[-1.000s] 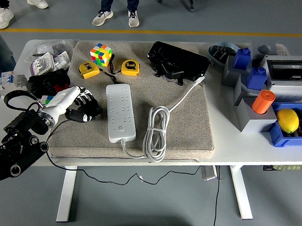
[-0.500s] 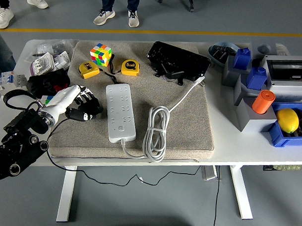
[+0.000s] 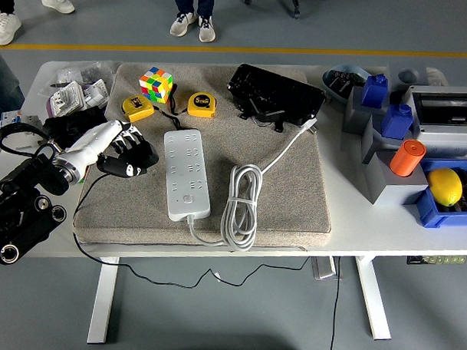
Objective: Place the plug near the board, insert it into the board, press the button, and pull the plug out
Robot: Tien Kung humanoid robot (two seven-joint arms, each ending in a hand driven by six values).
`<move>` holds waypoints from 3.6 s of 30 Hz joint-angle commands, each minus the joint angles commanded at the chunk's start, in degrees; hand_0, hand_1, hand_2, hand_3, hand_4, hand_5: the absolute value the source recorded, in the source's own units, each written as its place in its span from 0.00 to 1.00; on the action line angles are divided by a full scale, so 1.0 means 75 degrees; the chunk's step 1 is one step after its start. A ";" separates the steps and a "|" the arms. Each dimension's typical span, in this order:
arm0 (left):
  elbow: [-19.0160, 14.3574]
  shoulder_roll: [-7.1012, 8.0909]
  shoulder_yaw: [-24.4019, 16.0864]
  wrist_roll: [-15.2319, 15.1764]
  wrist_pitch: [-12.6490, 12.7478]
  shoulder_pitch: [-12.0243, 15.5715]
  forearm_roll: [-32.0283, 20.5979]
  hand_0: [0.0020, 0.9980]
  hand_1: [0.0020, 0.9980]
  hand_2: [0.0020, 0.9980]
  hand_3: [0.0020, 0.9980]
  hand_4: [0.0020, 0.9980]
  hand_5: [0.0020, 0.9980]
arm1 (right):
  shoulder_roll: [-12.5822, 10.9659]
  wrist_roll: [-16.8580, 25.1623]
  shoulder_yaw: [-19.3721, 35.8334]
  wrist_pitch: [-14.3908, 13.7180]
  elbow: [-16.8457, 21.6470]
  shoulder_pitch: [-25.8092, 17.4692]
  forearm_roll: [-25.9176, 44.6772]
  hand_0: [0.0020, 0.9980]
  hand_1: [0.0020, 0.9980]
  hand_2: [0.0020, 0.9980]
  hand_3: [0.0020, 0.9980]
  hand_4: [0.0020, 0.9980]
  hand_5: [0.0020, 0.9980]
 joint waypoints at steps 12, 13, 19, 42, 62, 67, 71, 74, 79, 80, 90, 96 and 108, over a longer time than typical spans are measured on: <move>-0.0691 0.0169 0.0737 0.0052 -0.0064 -0.0397 0.0126 0.41 0.42 0.46 0.54 0.90 0.00 | -0.0052 0.0003 -0.0053 0.0003 0.0006 0.0005 0.0018 0.72 0.72 0.74 0.65 1.00 0.64; -0.0715 0.0177 0.0841 0.0058 -0.0070 -0.0448 0.0131 0.41 0.42 0.46 0.54 0.90 0.00 | -0.0055 0.0004 -0.0064 0.0003 0.0006 0.0003 0.0021 0.72 0.72 0.74 0.65 1.00 0.64; -0.0619 0.0134 0.1236 0.0109 -0.0095 -0.0687 0.0249 0.41 0.41 0.45 0.54 0.90 0.00 | -0.0049 0.0004 -0.0056 0.0004 0.0003 0.0002 0.0029 0.72 0.72 0.74 0.65 1.00 0.64; -0.0143 0.0086 0.1628 0.0080 -0.0211 -0.0970 0.0567 0.41 0.41 0.45 0.54 0.90 0.00 | -0.0036 0.0008 -0.0001 0.0003 0.0007 0.0012 0.0015 0.72 0.72 0.74 0.65 1.00 0.63; -0.0035 0.0129 0.2080 -0.0069 -0.0303 -0.1275 0.0578 0.43 0.41 0.45 0.54 0.90 0.00 | -0.0040 0.0009 0.0019 0.0006 0.0021 0.0030 0.0003 0.72 0.72 0.74 0.65 1.00 0.63; 0.0024 0.0102 0.2084 -0.0005 -0.0349 -0.1328 0.0580 0.45 0.43 0.46 0.54 0.90 0.00 | -0.0043 0.0009 0.0013 0.0006 0.0021 0.0034 0.0009 0.72 0.72 0.74 0.65 1.00 0.63; 0.0069 0.0095 0.2050 0.0066 -0.0435 -0.1350 0.0580 0.49 0.49 0.53 0.57 0.91 0.00 | -0.0043 0.0007 0.0018 0.0008 0.0029 0.0037 -0.0008 0.72 0.72 0.74 0.65 1.00 0.63; 0.0087 0.0104 0.2033 0.0092 -0.0450 -0.1344 0.0591 0.49 0.49 0.53 0.57 0.91 0.00 | -0.0045 0.0008 0.0020 0.0008 0.0035 0.0034 -0.0017 0.72 0.72 0.74 0.65 1.00 0.63; 0.0103 0.0111 0.2017 0.0156 -0.0553 -0.1363 0.0584 0.53 0.54 0.56 0.59 0.91 0.00 | -0.0040 0.0008 0.0033 0.0008 0.0036 0.0049 -0.0025 0.72 0.72 0.74 0.65 1.00 0.63; 0.0106 0.0110 0.2017 0.0166 -0.0573 -0.1365 0.0584 0.53 0.54 0.56 0.59 0.91 0.00 | -0.0039 0.0008 0.0039 0.0009 0.0040 0.0050 -0.0029 0.72 0.72 0.74 0.65 1.00 0.63; 0.0105 0.0123 0.2060 0.0190 -0.0616 -0.1370 0.0539 0.54 0.56 0.58 0.60 0.93 0.01 | -0.0039 0.0010 0.0047 0.0005 0.0047 0.0052 -0.0045 0.72 0.72 0.74 0.65 1.00 0.63; 0.0109 0.0130 0.2056 0.0188 -0.0631 -0.1369 0.0470 0.55 0.56 0.59 0.60 0.94 0.03 | -0.0039 0.0009 0.0029 0.0006 0.0049 0.0049 -0.0049 0.72 0.72 0.74 0.65 1.00 0.63; 0.0065 0.0150 0.2034 0.0154 -0.0775 -0.1360 0.0209 0.62 0.66 0.64 0.72 1.00 0.24 | -0.0039 0.0011 0.0046 0.0008 0.0047 0.0057 -0.0054 0.72 0.72 0.74 0.65 1.00 0.63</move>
